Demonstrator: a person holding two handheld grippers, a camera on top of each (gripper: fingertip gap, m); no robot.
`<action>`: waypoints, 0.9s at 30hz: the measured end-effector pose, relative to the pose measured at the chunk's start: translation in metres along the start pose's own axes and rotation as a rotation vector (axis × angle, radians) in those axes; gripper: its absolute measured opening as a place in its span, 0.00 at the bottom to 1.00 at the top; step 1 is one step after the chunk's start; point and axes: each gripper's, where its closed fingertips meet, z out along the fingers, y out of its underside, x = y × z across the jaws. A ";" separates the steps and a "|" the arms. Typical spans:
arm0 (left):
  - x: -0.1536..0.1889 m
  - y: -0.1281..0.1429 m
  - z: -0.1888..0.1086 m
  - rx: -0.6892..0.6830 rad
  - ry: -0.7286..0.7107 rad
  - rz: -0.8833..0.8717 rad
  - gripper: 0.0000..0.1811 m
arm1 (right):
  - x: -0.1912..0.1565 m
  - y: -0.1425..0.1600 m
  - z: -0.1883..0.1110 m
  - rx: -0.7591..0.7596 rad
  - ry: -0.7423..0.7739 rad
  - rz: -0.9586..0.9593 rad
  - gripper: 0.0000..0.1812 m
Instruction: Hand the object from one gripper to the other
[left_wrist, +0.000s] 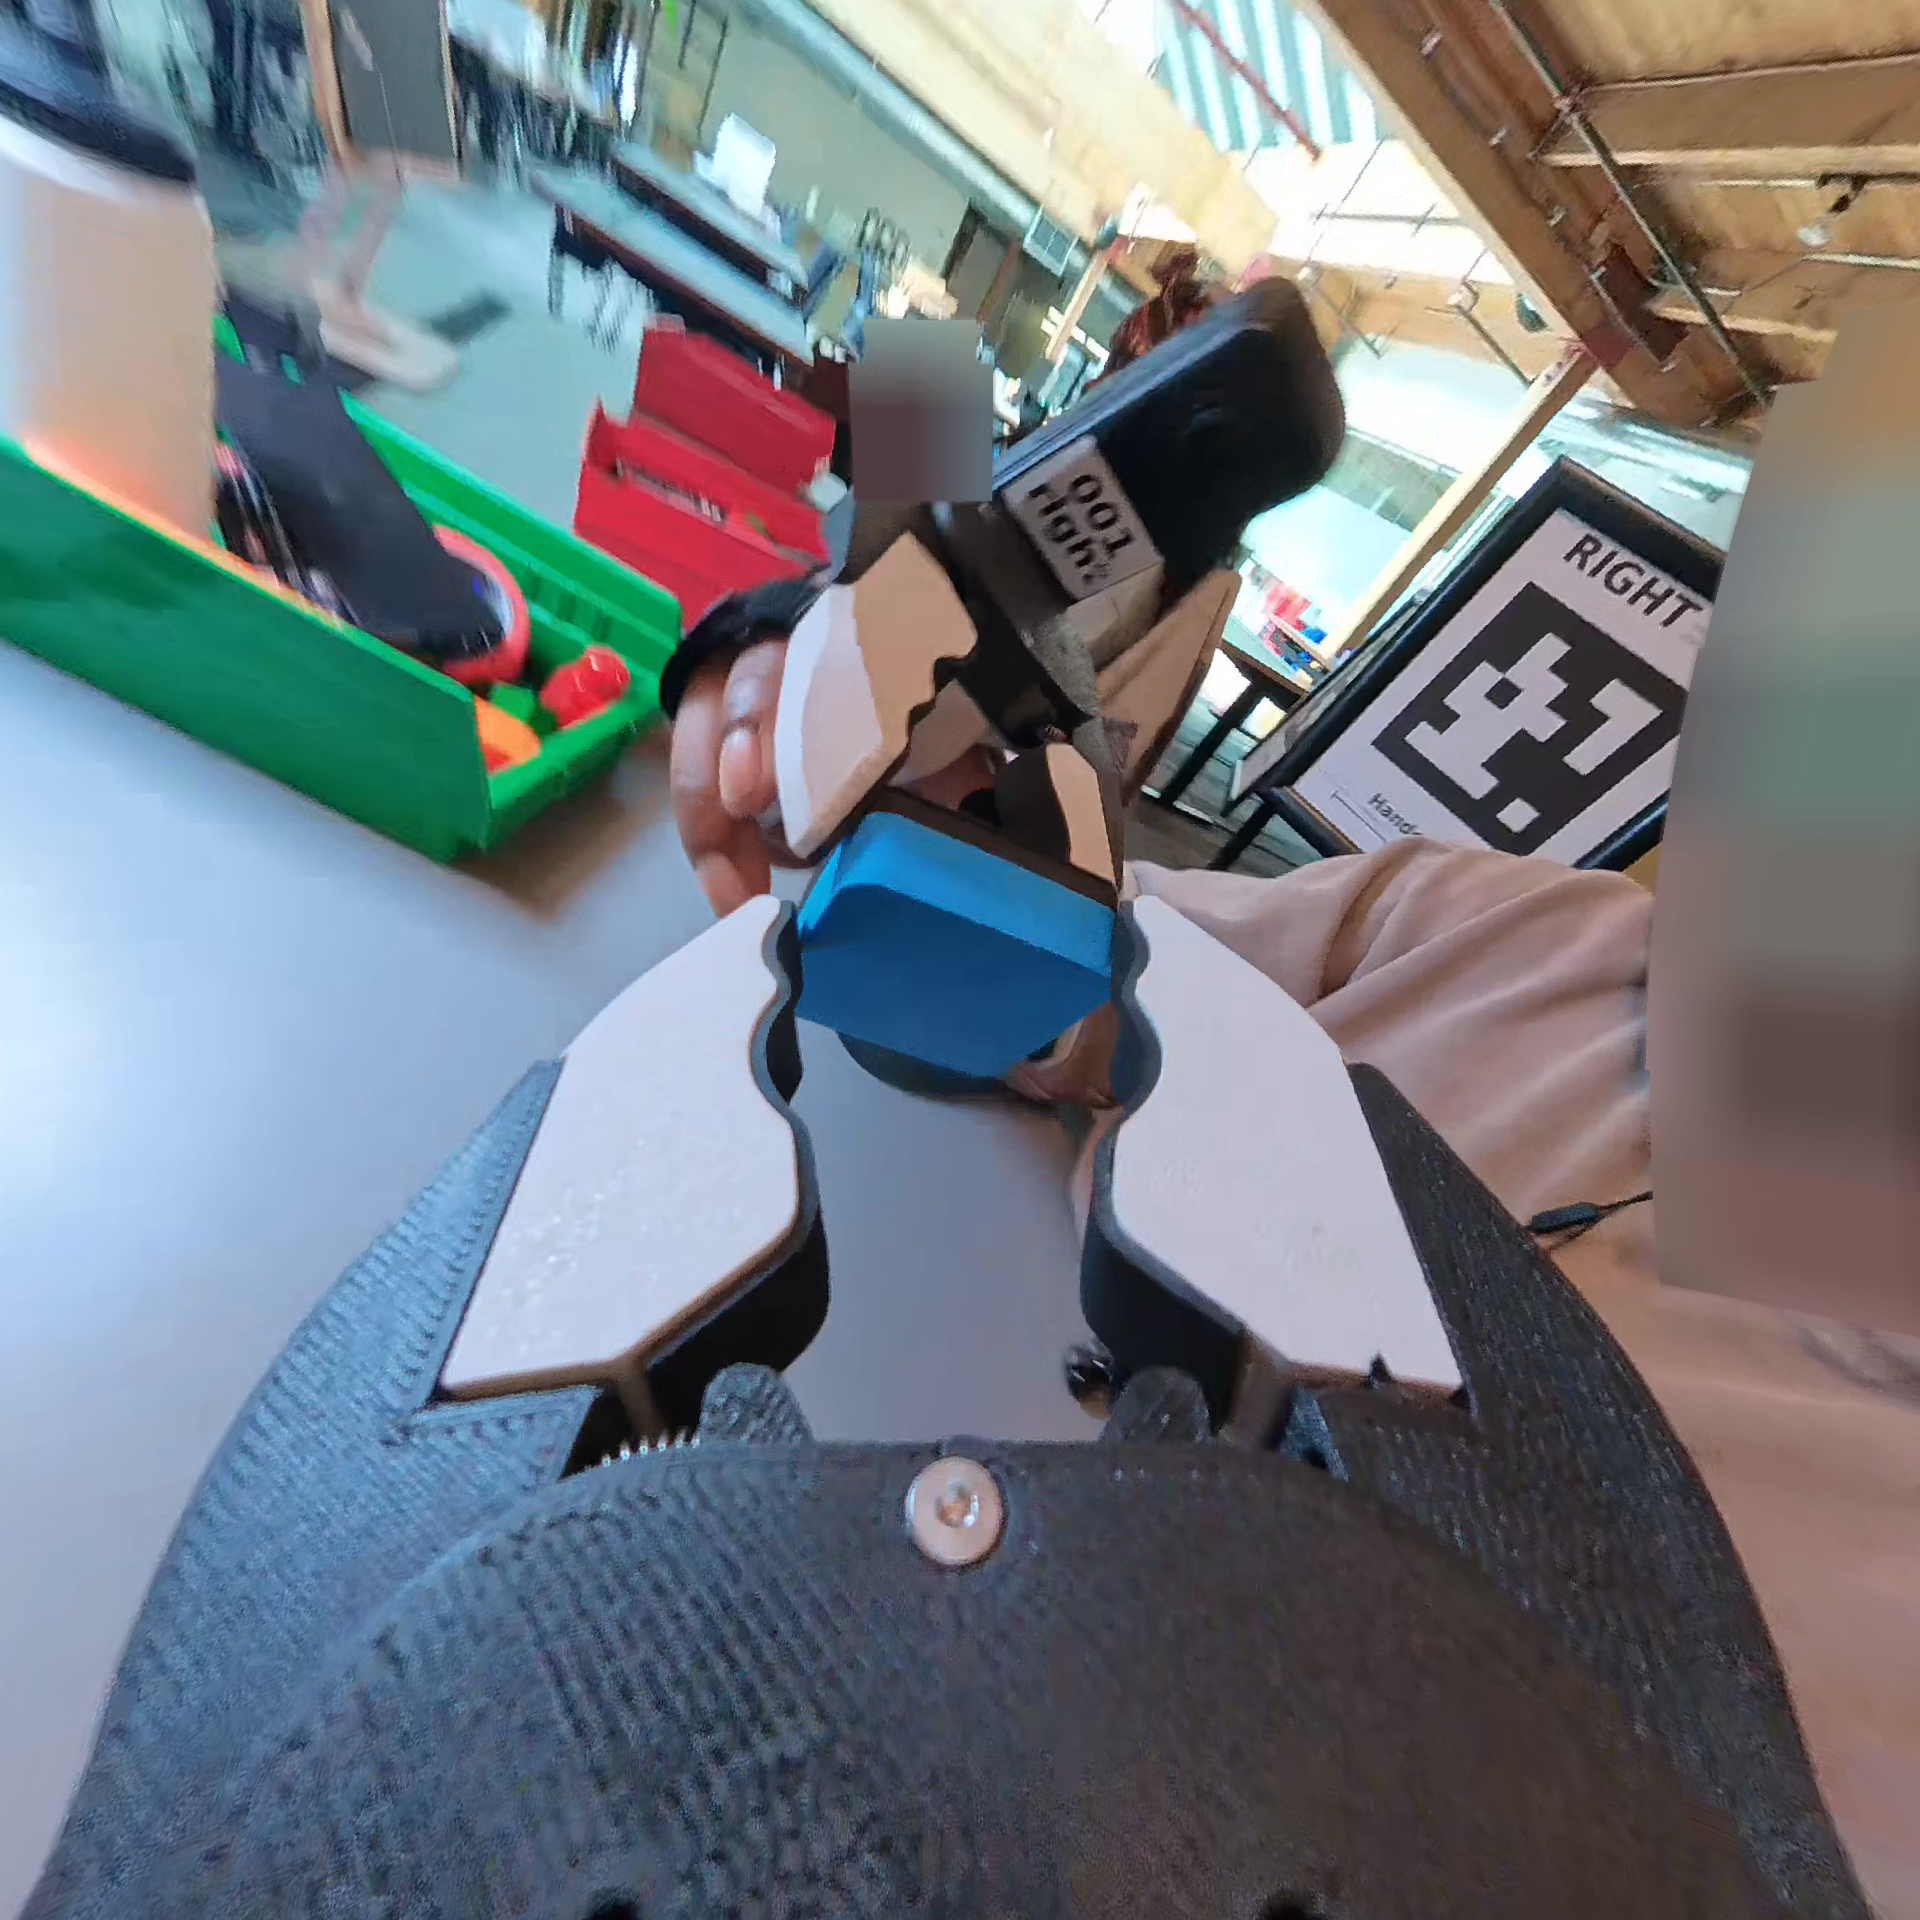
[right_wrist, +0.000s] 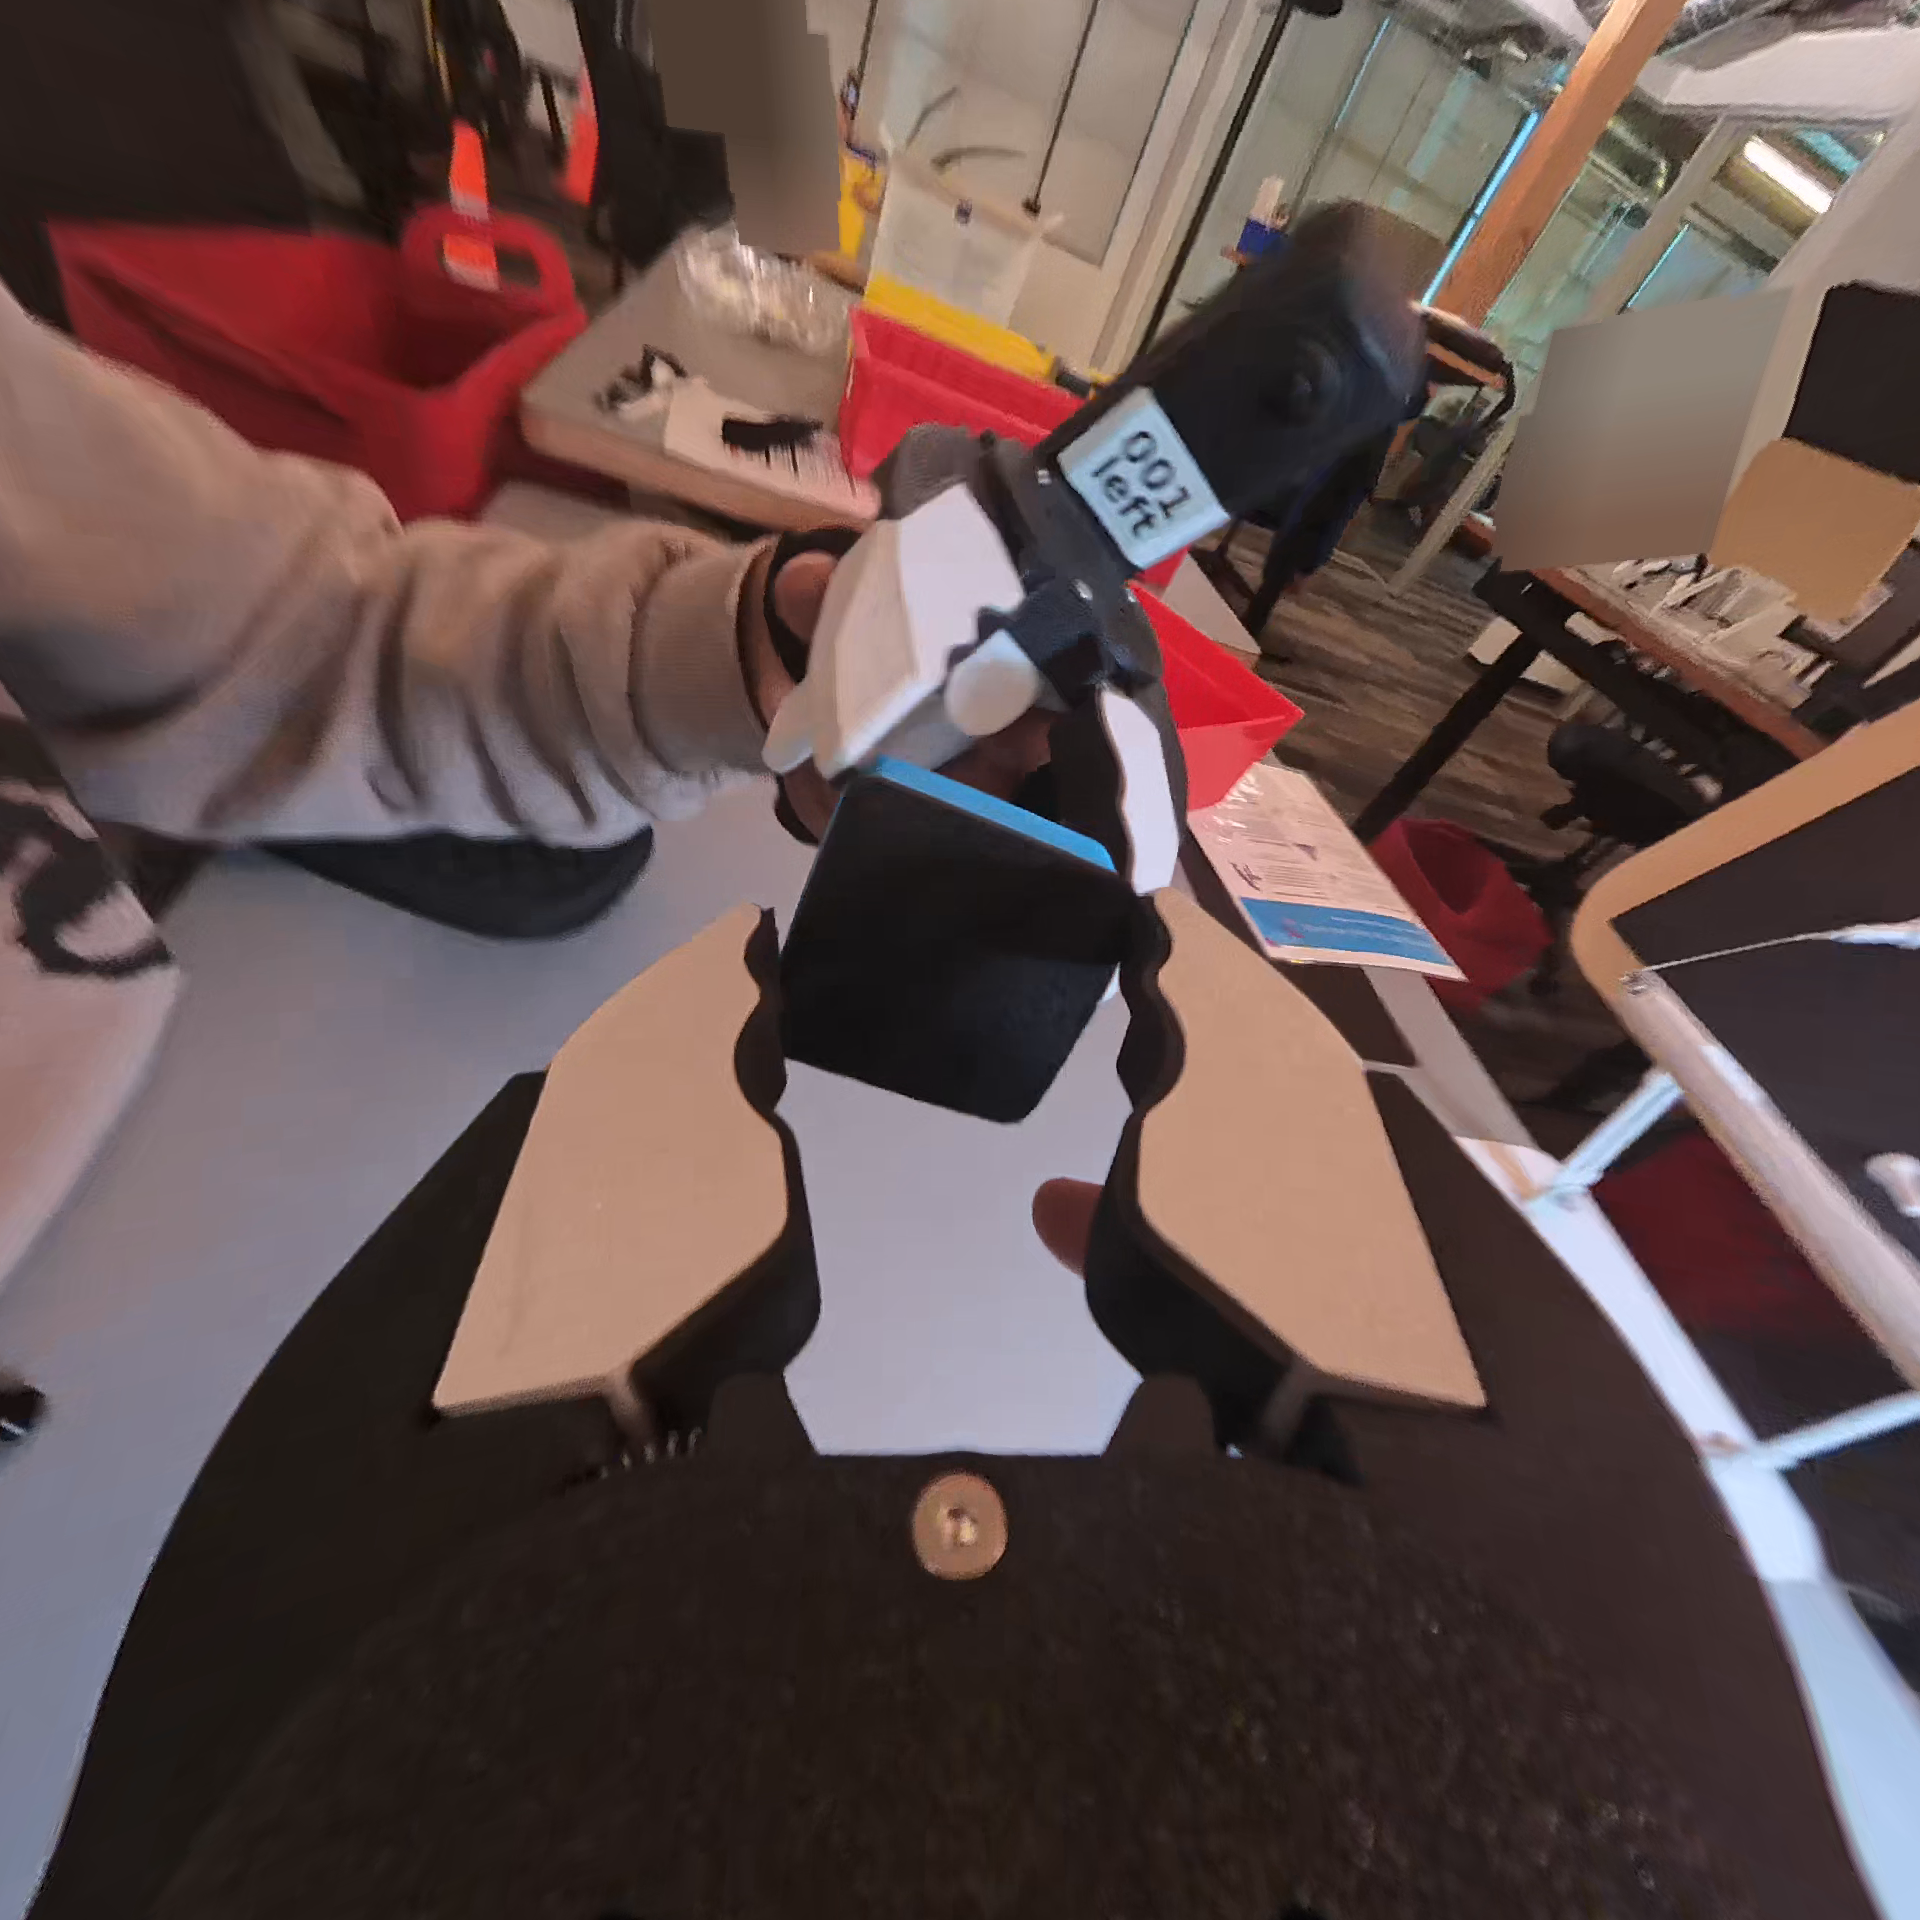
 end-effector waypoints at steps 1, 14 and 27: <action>0.001 -0.005 -0.003 0.023 -0.033 0.094 0.33 | 0.004 -0.005 -0.003 0.038 -0.011 0.077 0.35; -0.011 -0.012 -0.003 -0.181 -0.685 1.184 0.40 | 0.024 -0.015 0.000 0.239 -0.233 0.906 0.35; -0.034 -0.013 -0.016 -0.133 -0.624 0.749 0.32 | 0.040 -0.012 -0.021 0.122 0.063 0.339 0.42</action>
